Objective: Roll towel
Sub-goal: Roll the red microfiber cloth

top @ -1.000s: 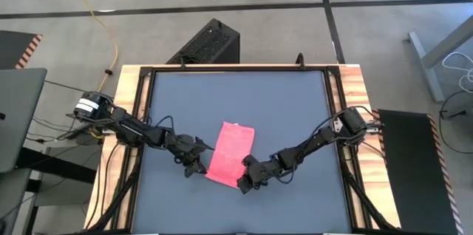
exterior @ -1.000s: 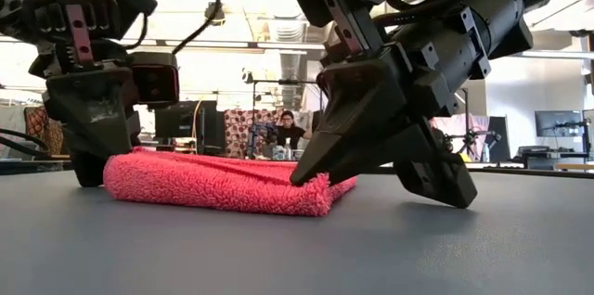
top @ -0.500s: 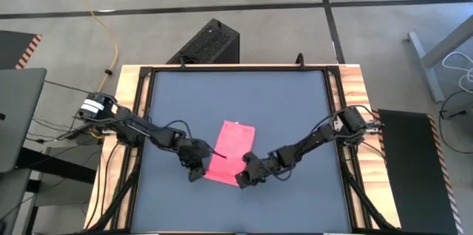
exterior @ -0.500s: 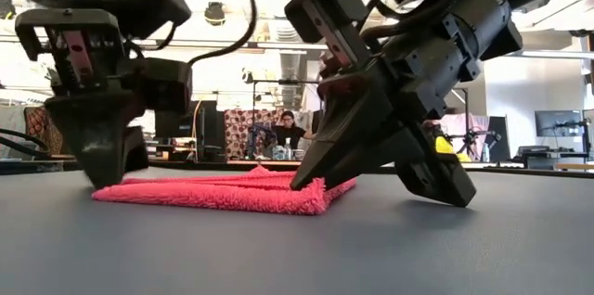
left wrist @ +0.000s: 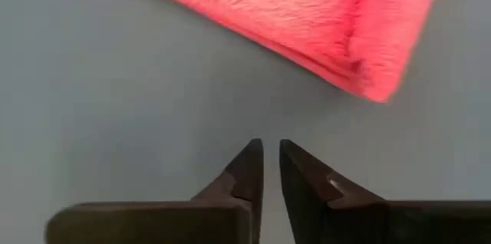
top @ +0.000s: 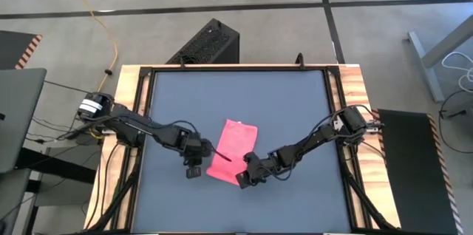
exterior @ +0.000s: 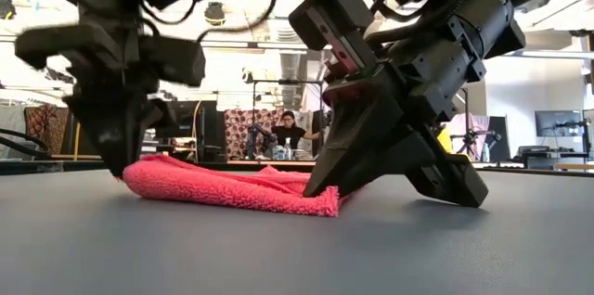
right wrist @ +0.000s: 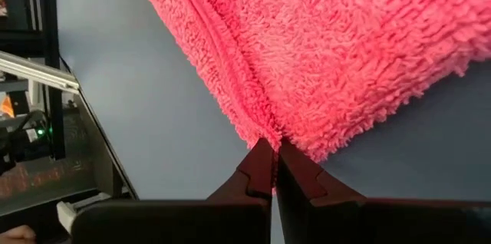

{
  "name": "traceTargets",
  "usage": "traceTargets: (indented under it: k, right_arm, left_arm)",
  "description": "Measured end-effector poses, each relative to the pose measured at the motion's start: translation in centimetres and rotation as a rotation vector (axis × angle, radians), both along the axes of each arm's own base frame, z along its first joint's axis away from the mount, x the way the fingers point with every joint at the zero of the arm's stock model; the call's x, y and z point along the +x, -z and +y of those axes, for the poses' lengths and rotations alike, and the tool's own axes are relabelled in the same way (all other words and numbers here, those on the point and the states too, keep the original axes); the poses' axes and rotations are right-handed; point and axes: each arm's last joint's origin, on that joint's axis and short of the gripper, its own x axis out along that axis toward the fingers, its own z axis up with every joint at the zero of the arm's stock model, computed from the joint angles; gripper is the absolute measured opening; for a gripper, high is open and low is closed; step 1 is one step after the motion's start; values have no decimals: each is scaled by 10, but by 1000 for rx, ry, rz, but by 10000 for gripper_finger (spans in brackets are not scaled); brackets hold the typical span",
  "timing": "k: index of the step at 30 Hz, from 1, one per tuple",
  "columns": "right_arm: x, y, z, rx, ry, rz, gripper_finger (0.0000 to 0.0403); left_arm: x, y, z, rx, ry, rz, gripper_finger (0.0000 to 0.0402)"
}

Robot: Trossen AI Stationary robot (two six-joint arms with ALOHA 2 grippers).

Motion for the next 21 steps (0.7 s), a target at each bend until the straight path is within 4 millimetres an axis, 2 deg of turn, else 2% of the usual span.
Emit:
traceTargets:
  k: [3, 7, 10, 14, 21]
  right_arm:
    - [0, 0, 0, 3, 3, -1, 27]
    - [1, 0, -1, 10, 15, 0, 27]
    - [2, 0, -3, 11, 34, 1, 27]
    - [3, 0, -8, 3, 57, -4, 27]
    - [4, 0, -8, 0, 69, -5, 28]
  left_arm:
    - [-4, -16, -1, 62, 86, -99, 58]
    - [-11, -33, -16, 187, 279, -360, 69]
    - [-18, -25, -28, 254, 388, -478, 71]
    - [-25, -13, -37, 249, 446, -577, 71]
    - [-36, 9, -54, 291, 596, -550, 71]
